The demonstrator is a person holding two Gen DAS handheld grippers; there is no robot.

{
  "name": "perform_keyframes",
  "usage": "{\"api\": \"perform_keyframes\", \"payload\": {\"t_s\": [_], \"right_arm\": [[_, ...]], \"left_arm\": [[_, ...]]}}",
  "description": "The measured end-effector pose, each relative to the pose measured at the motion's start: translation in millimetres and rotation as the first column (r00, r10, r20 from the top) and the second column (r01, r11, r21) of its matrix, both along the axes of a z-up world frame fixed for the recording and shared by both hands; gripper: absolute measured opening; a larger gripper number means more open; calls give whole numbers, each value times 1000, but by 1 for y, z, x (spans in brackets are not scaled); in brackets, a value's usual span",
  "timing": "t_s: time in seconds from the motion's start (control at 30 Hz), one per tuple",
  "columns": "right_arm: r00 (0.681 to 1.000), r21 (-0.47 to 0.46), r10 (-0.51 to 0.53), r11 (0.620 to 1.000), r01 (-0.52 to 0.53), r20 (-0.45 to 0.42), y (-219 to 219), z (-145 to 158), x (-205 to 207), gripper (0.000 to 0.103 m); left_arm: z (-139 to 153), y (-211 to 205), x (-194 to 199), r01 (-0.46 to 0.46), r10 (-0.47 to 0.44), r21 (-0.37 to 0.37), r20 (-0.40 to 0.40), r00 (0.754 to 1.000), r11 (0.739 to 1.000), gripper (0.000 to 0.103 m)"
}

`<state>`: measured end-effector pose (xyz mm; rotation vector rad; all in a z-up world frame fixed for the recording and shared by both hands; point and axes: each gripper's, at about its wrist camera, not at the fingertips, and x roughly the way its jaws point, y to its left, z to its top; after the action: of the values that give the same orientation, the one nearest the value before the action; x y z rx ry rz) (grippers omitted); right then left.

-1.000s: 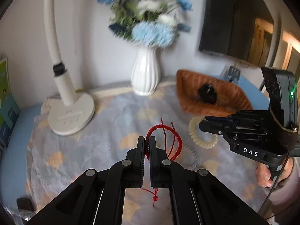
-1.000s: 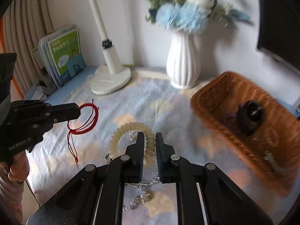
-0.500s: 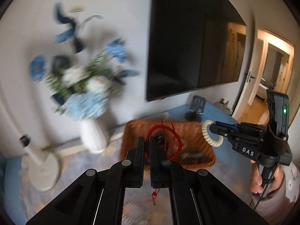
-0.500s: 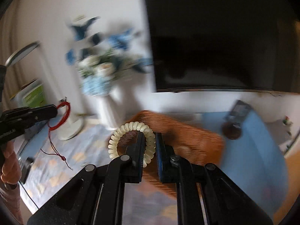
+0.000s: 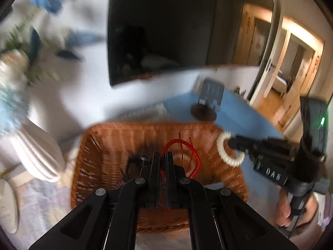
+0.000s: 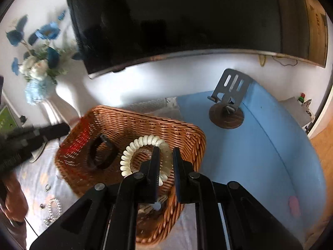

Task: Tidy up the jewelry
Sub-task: 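Carry the red string and cream hair tie into the wicker basket and release both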

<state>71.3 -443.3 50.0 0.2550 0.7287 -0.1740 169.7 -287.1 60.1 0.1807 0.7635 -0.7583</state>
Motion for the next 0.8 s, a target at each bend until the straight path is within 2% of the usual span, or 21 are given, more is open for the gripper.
{"api": "perform_keyframes", "payload": {"t_s": [0.13, 0.3, 0.4, 0.53, 0.6, 0.7, 0.73, 0.77, 0.8], "right_arm": [[999, 29, -11, 1000, 12, -32, -3, -24, 14, 14], [999, 39, -2, 999, 4, -46, -5, -35, 18, 14], [998, 26, 7, 1000, -6, -58, -1, -41, 22, 14], [999, 4, 1, 1000, -1, -50, 2, -40, 22, 14], [999, 27, 3, 1000, -1, -45, 0, -40, 22, 15], [1000, 74, 9, 997, -7, -29, -5, -38, 18, 16], [1000, 73, 8, 997, -6, -24, -6, -37, 17, 16], [1000, 68, 7, 998, -6, -16, -6, -36, 15, 18], [1000, 63, 6, 998, -5, -7, -6, -34, 14, 24]], "left_arm": [[-35, -18, 7, 21, -19, 50, -32, 999, 999, 4], [-57, -31, 2, 54, -52, 120, -19, 998, 991, 4], [-66, -35, -1, 66, -63, 137, -30, 998, 988, 4], [-70, -34, 2, 62, -56, 134, -49, 997, 989, 4], [-69, -29, 4, 78, -71, 88, -83, 994, 993, 5], [-63, -20, 7, 84, -78, 34, -140, 987, 996, 20], [-62, -16, 6, 80, -75, 27, -144, 987, 996, 32], [-59, -13, 5, 73, -69, 26, -138, 988, 997, 41], [-56, -9, 3, 65, -61, 25, -126, 990, 998, 44]]}}
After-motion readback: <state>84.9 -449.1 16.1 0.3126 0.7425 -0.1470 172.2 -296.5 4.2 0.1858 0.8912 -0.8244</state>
